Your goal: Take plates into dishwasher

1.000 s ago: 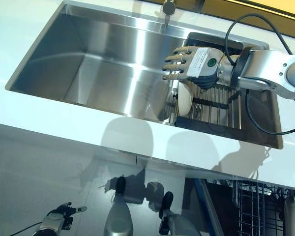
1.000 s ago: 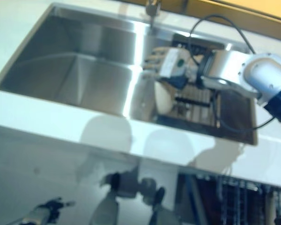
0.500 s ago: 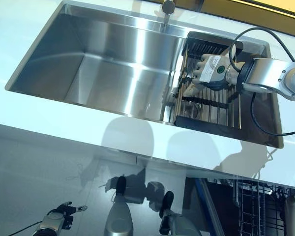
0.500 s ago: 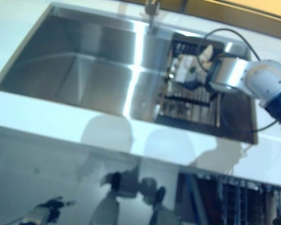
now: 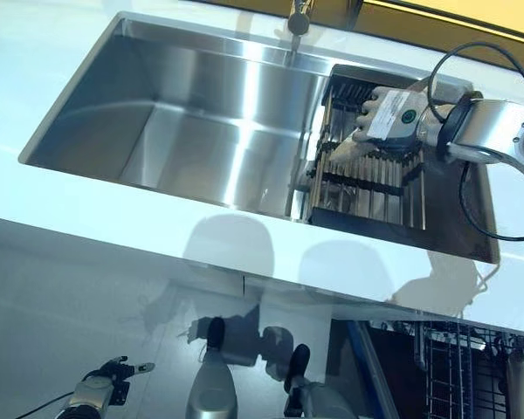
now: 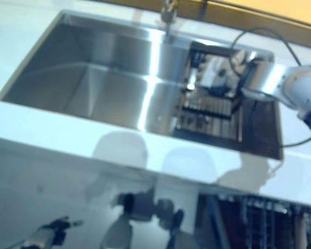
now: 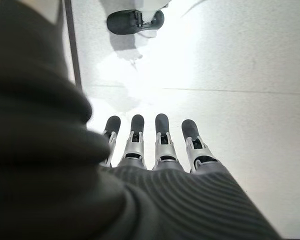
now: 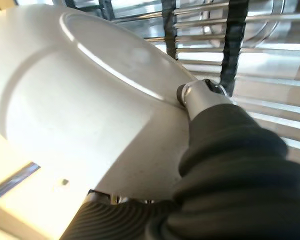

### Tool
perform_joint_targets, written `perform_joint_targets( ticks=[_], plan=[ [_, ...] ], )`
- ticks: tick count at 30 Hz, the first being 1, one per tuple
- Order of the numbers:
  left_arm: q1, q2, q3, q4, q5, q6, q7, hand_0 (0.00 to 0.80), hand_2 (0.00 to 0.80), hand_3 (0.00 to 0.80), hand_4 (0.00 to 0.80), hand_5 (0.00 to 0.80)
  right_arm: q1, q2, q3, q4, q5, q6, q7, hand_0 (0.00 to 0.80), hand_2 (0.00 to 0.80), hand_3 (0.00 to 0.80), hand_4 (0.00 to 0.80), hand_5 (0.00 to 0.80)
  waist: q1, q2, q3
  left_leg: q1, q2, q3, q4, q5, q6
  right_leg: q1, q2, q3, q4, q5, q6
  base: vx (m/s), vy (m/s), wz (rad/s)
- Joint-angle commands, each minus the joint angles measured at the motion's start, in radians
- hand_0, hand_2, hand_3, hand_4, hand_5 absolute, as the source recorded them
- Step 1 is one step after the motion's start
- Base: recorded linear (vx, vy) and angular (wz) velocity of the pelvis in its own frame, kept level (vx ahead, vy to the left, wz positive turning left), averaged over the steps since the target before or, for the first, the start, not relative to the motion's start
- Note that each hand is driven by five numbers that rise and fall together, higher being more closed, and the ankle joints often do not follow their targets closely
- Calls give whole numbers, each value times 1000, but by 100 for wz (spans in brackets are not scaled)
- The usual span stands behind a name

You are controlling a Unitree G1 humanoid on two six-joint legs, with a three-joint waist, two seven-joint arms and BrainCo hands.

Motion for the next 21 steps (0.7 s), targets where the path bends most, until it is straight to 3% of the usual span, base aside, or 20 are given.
perform_joint_targets(
  ticks=[1, 6, 14, 21],
  plan=[
    [24, 28, -22, 23, 31, -17, 9, 0, 0, 0, 0, 0, -59, -35, -22, 0, 131, 127, -58, 800, 800, 800, 800, 800, -5, -63, -90, 44, -4, 60, -3, -62, 3, 9, -53, 21, -1, -8, 82, 35, 12, -5],
    [56, 5, -26, 36, 43, -37, 18, 0, 0, 0, 0, 0, -65, -78, -107, 40, 265, 192, -155, 800, 800, 800, 800, 800, -32, -55, -168, 109, 5, 85, -3, -88, 5, 52, -55, 45, -1, -23, 86, 58, 33, -15],
    [91, -17, -40, 62, 69, -84, 22, 0, 0, 0, 0, 0, -68, -120, -183, 51, 454, 308, -176, 800, 800, 800, 800, 800, -61, -49, -238, 173, 18, 116, -3, -114, 4, 86, -51, 78, -1, -34, 86, 59, 24, -16],
    [124, -30, -41, 62, 102, -123, 23, 0, 0, 0, 0, 0, 104, -179, -397, 62, 664, 448, -137, 800, 800, 800, 800, 800, -102, -41, -268, 196, 30, 144, -3, -125, -3, 81, -44, 125, -1, -31, 89, 30, 9, -19]
  ],
)
